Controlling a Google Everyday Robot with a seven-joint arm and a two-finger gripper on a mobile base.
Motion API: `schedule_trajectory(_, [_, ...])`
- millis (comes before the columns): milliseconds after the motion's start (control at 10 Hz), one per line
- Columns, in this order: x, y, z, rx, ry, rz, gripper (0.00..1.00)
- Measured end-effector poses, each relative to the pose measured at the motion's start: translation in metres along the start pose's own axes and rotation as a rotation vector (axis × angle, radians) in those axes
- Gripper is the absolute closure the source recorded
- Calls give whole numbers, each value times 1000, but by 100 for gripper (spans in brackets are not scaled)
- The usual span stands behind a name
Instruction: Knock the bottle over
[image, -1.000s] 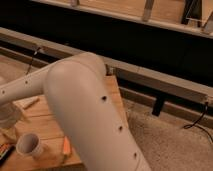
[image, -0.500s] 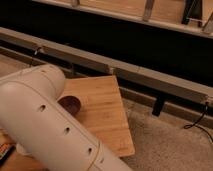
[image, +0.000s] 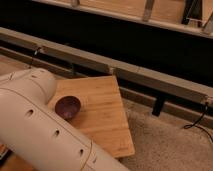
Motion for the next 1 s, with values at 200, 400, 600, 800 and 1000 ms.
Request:
schedule_trajectory(200, [-16,-15,-26,46,-190,54,90])
schedule_trajectory(400, [0,-32,-53,88,-336,106,90])
schedule_trajectory(600, [38,-46,-68,116,-391,158,90])
schedule_trajectory(800, [86,-63,-71,146,-379,226,90])
schedule_trajectory(1000, [152,-87,-68,191,-304,332,90])
